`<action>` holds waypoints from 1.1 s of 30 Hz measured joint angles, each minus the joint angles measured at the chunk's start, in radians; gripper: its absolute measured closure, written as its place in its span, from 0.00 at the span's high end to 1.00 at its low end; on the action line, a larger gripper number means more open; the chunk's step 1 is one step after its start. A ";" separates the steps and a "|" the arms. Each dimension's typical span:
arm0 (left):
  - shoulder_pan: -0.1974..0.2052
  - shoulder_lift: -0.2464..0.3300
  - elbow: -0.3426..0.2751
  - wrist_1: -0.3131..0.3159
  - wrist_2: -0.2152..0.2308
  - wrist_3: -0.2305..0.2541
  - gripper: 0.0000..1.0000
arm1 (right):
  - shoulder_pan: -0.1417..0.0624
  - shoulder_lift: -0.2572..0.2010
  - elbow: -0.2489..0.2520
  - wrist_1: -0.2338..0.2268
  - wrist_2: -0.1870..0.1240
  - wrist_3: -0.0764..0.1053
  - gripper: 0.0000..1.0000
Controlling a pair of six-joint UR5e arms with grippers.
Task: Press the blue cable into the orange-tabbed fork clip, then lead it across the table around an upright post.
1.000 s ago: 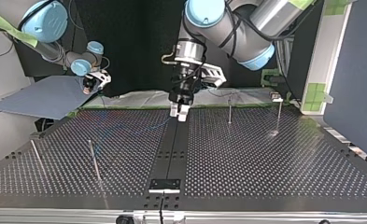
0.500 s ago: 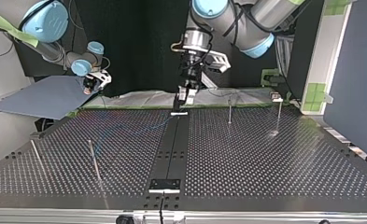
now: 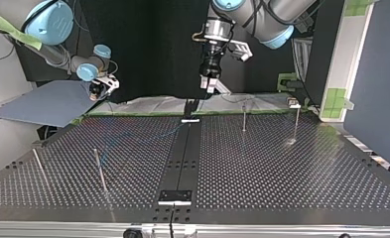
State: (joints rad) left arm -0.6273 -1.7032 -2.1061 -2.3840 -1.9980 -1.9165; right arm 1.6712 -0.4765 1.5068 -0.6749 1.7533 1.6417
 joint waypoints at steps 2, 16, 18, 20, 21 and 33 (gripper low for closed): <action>0.003 0.000 -0.020 0.000 -0.001 0.000 1.00 | 0.001 0.000 0.000 0.000 0.000 0.000 0.00; 0.010 0.000 -0.092 0.000 -0.003 -0.001 1.00 | 0.007 0.000 -0.002 0.000 0.001 0.000 0.00; 0.010 0.000 -0.092 0.000 -0.003 -0.001 1.00 | 0.007 0.000 -0.002 0.000 0.001 0.000 0.00; 0.010 0.000 -0.092 0.000 -0.003 -0.001 1.00 | 0.007 0.000 -0.003 0.000 0.001 0.000 0.00; 0.010 0.000 -0.092 0.000 -0.003 -0.001 1.00 | 0.007 0.000 -0.003 0.000 0.001 0.000 0.00; 0.010 0.000 -0.092 0.000 -0.003 -0.001 1.00 | 0.007 0.000 -0.002 0.000 0.001 0.000 0.00</action>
State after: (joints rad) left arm -0.6170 -1.7032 -2.1981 -2.3840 -2.0005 -1.9174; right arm 1.6787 -0.4765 1.5043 -0.6746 1.7548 1.6417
